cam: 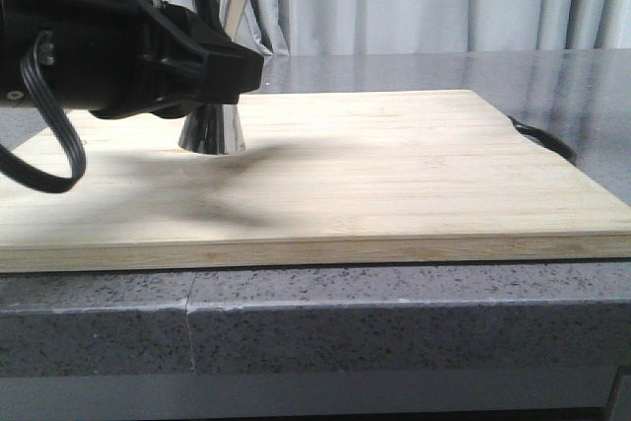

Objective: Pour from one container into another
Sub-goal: 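Set the empty beaker down on the board and release it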

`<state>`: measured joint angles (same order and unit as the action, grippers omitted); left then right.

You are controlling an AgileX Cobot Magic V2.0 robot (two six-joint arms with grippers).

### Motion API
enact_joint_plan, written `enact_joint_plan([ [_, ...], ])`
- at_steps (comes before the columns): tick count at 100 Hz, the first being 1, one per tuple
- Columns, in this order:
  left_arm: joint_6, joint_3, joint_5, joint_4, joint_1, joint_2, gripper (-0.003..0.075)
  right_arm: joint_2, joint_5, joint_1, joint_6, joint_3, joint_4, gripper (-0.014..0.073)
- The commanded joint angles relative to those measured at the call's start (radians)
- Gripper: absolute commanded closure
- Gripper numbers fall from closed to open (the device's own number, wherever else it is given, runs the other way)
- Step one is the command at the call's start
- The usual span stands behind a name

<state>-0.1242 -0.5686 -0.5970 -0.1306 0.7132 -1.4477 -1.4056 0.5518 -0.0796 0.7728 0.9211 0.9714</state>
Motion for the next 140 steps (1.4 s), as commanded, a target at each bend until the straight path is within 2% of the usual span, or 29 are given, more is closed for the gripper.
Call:
enact_joint_plan([
  [1,-0.013,-0.023,-0.097,0.004,0.009,0.036,0.0739,0.025,0.138,0.035,0.016,-0.038,-0.022,0.0304],
  [6,-0.013,-0.023,-0.097,0.004,0.009,0.036,0.0739,0.019,0.161,0.041,0.014,-0.069,-0.022,0.0304],
  [12,-0.013,-0.023,-0.101,0.004,0.009,0.036,0.0739,0.005,0.191,0.041,-0.048,-0.084,-0.06,0.0304],
  [39,-0.013,-0.023,-0.115,0.004,0.009,0.036,0.0739,-0.109,0.267,0.02,-0.051,-0.086,-0.061,0.0305],
  [76,-0.013,-0.023,-0.115,0.004,0.009,0.036,0.0739,-0.231,0.357,0.018,-0.144,-0.086,-0.057,0.0305],
  [140,-0.013,-0.023,-0.115,0.004,0.009,0.036,0.0739,-0.293,0.366,0.016,-0.185,-0.086,-0.008,0.0305],
])
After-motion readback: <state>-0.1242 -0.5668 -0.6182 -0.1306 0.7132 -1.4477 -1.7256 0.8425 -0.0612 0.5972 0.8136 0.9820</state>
